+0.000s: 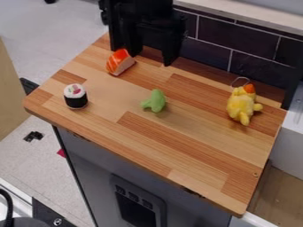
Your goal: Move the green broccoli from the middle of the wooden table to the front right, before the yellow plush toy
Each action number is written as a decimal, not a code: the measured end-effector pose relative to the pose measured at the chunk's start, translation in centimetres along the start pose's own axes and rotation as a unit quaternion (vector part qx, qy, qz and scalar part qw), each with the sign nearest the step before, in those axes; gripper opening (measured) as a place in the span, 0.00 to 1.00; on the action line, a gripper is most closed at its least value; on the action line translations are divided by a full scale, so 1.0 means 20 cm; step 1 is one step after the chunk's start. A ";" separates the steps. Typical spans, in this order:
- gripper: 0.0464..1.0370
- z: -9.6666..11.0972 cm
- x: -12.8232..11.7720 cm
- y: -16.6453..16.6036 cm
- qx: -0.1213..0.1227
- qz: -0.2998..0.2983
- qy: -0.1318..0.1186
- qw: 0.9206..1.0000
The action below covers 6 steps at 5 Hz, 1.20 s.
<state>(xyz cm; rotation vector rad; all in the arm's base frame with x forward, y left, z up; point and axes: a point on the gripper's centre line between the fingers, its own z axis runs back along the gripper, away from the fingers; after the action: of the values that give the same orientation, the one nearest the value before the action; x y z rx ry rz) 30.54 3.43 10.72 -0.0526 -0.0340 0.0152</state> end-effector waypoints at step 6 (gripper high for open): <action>0.96 -0.41 0.02 0.09 0.025 0.024 -0.001 0.999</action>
<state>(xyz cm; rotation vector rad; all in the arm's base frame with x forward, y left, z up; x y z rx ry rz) 31.23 4.81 2.53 -0.0028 -0.0344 0.0641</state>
